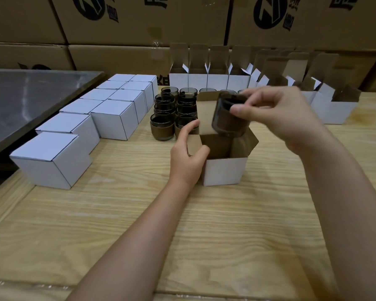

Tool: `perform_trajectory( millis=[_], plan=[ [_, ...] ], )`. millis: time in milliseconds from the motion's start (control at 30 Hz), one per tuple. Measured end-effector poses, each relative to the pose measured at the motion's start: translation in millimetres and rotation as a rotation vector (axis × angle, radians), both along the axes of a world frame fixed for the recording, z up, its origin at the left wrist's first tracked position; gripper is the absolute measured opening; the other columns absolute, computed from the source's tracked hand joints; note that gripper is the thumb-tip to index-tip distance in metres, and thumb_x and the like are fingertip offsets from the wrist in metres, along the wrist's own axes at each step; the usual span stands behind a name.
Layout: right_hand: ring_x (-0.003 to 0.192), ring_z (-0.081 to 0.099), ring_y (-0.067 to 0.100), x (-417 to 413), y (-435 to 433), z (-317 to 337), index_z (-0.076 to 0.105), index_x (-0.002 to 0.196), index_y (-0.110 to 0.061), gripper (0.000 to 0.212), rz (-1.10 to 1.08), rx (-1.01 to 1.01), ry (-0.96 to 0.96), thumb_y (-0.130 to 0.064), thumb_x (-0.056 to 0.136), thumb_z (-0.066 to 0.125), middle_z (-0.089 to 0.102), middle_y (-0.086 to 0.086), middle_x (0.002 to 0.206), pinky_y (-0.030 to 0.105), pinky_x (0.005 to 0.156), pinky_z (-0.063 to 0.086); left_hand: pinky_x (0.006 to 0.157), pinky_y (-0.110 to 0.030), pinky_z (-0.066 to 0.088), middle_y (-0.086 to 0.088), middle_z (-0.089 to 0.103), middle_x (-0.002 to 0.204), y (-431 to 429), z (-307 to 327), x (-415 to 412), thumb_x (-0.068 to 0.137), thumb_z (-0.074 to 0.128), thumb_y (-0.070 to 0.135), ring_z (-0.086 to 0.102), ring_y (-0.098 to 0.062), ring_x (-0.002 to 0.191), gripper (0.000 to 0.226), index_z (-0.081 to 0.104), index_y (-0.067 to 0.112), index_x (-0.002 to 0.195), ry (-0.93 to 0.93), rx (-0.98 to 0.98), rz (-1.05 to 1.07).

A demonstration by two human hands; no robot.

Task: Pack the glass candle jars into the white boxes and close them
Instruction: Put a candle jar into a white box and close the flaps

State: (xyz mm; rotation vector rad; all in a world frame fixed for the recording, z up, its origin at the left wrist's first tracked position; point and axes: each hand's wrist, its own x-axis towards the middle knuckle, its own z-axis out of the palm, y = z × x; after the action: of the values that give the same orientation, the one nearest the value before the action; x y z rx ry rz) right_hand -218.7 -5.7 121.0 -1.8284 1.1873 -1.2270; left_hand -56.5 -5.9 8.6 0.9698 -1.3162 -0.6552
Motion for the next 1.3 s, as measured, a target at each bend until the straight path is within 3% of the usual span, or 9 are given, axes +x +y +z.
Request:
perform_trajectory(
  millis=[333, 567, 700, 800, 867, 967, 1067, 1167, 1300],
  plan=[
    [0.068, 0.053, 0.006, 20, 1, -21, 0.061, 0.06, -0.021, 0.036, -0.038, -0.055, 0.757, -0.053, 0.074, 0.069, 0.065, 0.0, 0.076, 0.022, 0.055, 0.036, 0.079, -0.008, 0.043, 0.021, 0.055, 0.11, -4, -3, 1, 0.073, 0.044, 0.011, 0.054, 0.017, 0.093, 0.057, 0.052, 0.007, 0.129, 0.015, 0.006, -0.019],
    [0.092, 0.055, 0.016, 31, -2, -30, 0.072, 0.071, -0.016, 0.056, -0.03, -0.063, 1.081, -0.064, 0.083, 0.045, 0.065, 0.001, 0.09, 0.041, 0.105, 0.027, 0.068, -0.012, 0.043, 0.04, 0.059, 0.088, -6, -5, 2, 0.073, 0.039, 0.014, 0.052, 0.013, 0.072, 0.055, 0.053, 0.013, 0.126, 0.002, 0.026, -0.007],
    [0.085, 0.053, 0.012, 32, 1, -29, 0.074, 0.092, -0.022, 0.059, 0.002, -0.006, 1.141, -0.067, 0.086, 0.036, 0.066, -0.003, 0.091, 0.043, 0.098, 0.032, 0.07, -0.016, 0.046, 0.04, 0.059, 0.089, -5, -5, 2, 0.074, 0.04, 0.014, 0.053, 0.013, 0.075, 0.054, 0.052, 0.012, 0.126, -0.007, 0.028, -0.001],
    [0.078, 0.055, 0.007, 29, 3, -22, 0.07, 0.096, -0.025, 0.047, 0.027, -0.015, 0.974, -0.062, 0.087, 0.043, 0.067, -0.004, 0.081, 0.029, 0.074, 0.047, 0.079, -0.032, 0.047, 0.021, 0.063, 0.105, -3, -1, 1, 0.078, 0.039, 0.017, 0.059, -0.002, 0.09, 0.053, 0.052, 0.009, 0.129, 0.028, 0.04, -0.01],
    [0.074, 0.052, -0.002, 24, 0, -21, 0.068, 0.098, -0.024, 0.031, -0.073, -0.099, 0.715, -0.046, 0.094, 0.047, 0.063, -0.009, 0.08, 0.017, 0.06, 0.04, 0.09, -0.025, 0.044, 0.004, 0.06, 0.118, -2, 1, 0, 0.083, 0.036, 0.02, 0.056, -0.005, 0.107, 0.05, 0.052, 0.005, 0.128, 0.052, 0.022, -0.013],
    [0.087, 0.051, -0.005, 16, -10, -25, 0.065, 0.112, -0.025, 0.032, -0.277, -0.141, 0.219, -0.01, 0.096, 0.041, 0.056, -0.015, 0.102, 0.008, 0.073, 0.04, 0.096, -0.024, 0.043, -0.006, 0.059, 0.122, -1, 3, -1, 0.089, 0.028, 0.031, 0.054, -0.007, 0.115, 0.053, 0.054, 0.001, 0.125, 0.116, -0.004, -0.021],
    [0.101, 0.053, 0.001, 9, -19, -36, 0.058, 0.126, -0.029, 0.056, -0.242, 0.092, -0.16, 0.008, 0.091, 0.034, 0.051, -0.024, 0.11, 0.02, 0.077, 0.052, 0.096, -0.046, 0.043, -0.018, 0.062, 0.119, 1, 6, 0, 0.09, 0.022, 0.037, 0.056, -0.027, 0.114, 0.053, 0.055, 0.014, 0.124, 0.208, 0.046, -0.055],
    [0.11, 0.059, 0.012, 3, -24, -47, 0.052, 0.133, -0.023, 0.065, -0.08, 0.279, -0.521, 0.016, 0.086, 0.034, 0.058, -0.003, 0.128, 0.039, 0.092, 0.052, 0.097, -0.048, 0.043, -0.013, 0.066, 0.113, 2, 8, -1, 0.091, 0.022, 0.041, 0.059, -0.026, 0.111, 0.046, 0.054, 0.029, 0.122, 0.296, 0.098, -0.069],
    [0.108, 0.063, 0.013, 14, -25, -64, 0.045, 0.137, -0.02, 0.057, 0.098, 0.331, -0.502, 0.009, 0.089, 0.045, 0.064, 0.0, 0.121, 0.027, 0.082, 0.053, 0.087, -0.03, 0.05, -0.004, 0.066, 0.113, 0, 5, -4, 0.098, 0.027, 0.043, 0.062, -0.011, 0.104, 0.039, 0.053, 0.029, 0.124, 0.235, 0.101, -0.051]
  ],
)
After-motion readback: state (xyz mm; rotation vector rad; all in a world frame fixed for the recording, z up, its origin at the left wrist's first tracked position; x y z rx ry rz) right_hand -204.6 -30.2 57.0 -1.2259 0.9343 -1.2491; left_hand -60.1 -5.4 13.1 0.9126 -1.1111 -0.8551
